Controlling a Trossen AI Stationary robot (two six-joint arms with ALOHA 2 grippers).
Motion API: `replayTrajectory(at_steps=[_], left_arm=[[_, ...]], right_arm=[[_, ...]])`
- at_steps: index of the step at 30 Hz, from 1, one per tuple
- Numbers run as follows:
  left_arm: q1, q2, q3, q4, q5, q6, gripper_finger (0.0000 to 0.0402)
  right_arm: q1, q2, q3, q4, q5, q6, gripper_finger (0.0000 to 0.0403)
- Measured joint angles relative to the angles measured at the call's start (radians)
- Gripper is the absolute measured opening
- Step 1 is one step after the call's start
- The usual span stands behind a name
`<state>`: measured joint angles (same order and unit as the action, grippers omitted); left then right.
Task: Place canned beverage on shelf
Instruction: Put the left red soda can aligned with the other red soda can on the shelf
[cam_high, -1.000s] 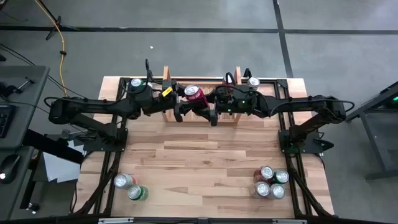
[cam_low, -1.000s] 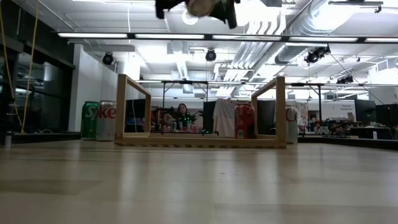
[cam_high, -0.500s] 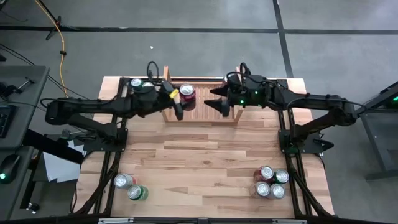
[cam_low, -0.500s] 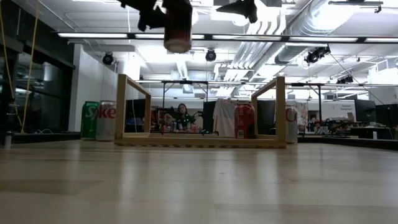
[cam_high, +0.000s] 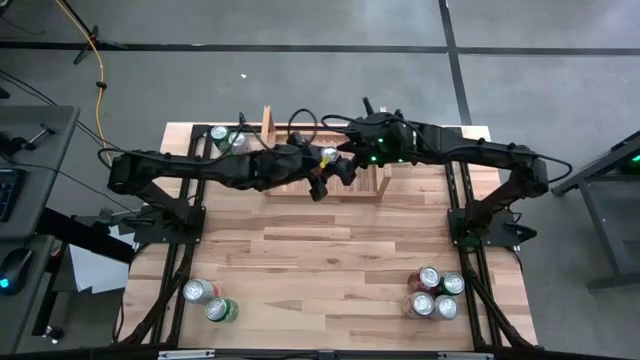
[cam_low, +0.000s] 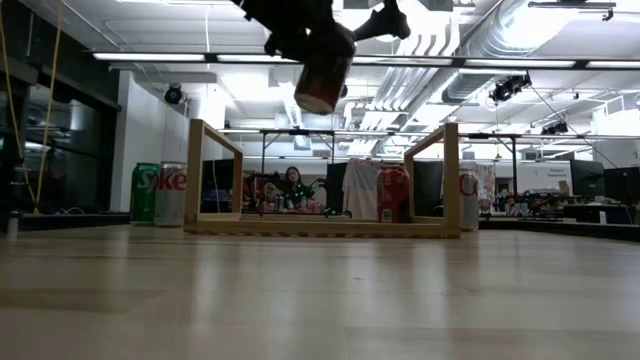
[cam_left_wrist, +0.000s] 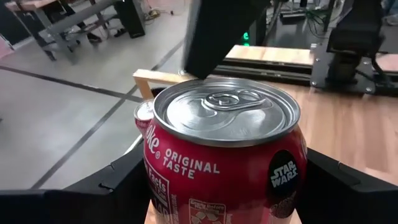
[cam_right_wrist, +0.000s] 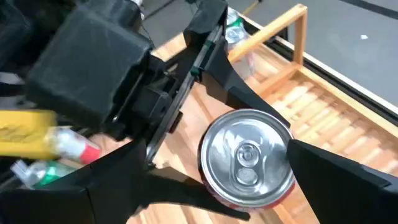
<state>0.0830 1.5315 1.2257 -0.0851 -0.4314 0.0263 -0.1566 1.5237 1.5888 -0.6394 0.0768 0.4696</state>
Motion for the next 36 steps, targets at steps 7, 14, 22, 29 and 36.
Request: replayTrajectory(at_steps=[7, 14, 22, 29, 36], left_arm=[[-0.003, 0.029, 0.018, -0.01, -0.025, 0.03, 0.0281], [-0.006, 0.029, 0.018, -0.01, -0.032, 0.056, 0.0281], [-0.008, 0.024, 0.021, -0.026, -0.045, 0.061, 0.0281], [-0.005, 0.023, 0.021, -0.011, -0.051, 0.064, 0.0281], [-0.006, 0.023, 0.019, 0.013, -0.054, 0.063, 0.0281]], right_arm=[[0.001, 0.038, 0.018, -0.047, 0.074, 0.012, 0.0376], [0.004, 0.033, 0.018, -0.056, 0.115, 0.003, 0.0376], [-0.003, 0.011, 0.082, -0.137, 0.245, 0.003, 0.0376], [-0.001, 0.02, 0.099, -0.141, 0.237, 0.024, 0.0376], [-0.001, 0.071, 0.099, -0.147, 0.188, 0.02, 0.0376]])
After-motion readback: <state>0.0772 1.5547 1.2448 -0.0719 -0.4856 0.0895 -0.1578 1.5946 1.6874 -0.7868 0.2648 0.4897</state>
